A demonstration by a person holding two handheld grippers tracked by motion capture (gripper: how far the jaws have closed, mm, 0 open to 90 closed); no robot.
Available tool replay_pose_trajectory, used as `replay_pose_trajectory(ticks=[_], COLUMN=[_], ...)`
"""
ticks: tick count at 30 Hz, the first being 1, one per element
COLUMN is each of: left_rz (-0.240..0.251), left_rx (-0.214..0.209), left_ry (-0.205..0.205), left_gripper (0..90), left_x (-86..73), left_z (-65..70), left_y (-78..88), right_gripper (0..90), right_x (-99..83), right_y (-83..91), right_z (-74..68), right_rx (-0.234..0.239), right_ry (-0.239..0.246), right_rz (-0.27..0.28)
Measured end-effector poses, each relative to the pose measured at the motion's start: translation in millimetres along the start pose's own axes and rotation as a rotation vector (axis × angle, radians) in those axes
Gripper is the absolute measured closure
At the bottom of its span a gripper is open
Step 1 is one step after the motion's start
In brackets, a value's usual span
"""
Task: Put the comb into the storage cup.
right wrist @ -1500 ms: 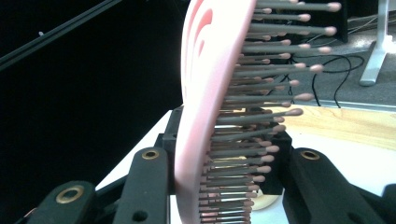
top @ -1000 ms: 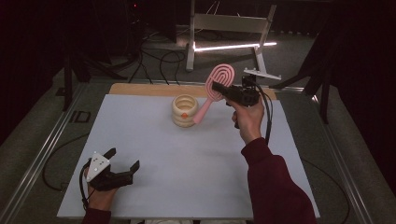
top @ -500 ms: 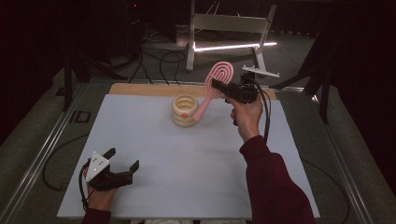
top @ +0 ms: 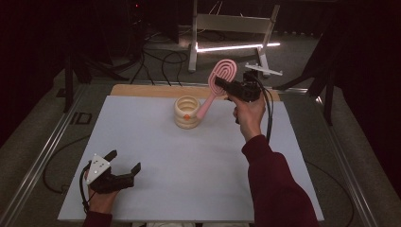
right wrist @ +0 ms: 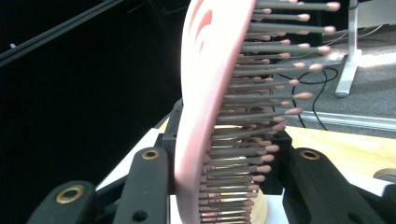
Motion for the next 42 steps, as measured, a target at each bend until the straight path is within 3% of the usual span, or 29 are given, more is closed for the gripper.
replay_pose_trajectory(ticks=[24,42], left_rz=[0.004,0.003], left_rx=[-0.007,-0.010], left_ry=[0.012,0.012], left_gripper=[0.6,0.7], left_x=[0.1,-0.7], left_z=[-1.3,-0.4], left_y=[0.7,-0.7], right_gripper=[63.8,63.8], right_x=[15.4,14.6], right_y=[-10.6,-18.5], right_z=[0.1,5.5], right_rx=[-0.043,-0.063], right_ry=[0.012,-0.002], right_rz=[0.026,0.034])
Point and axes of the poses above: each handheld gripper's, and its own axes: y roughly backward along the jaws, x roughly out of its top, z roughly to its right, the point moved 9 cm from there along -y, roughly forward along the jaws, and after that the axes turned 9 degrees about y, right-handed, at the moved point
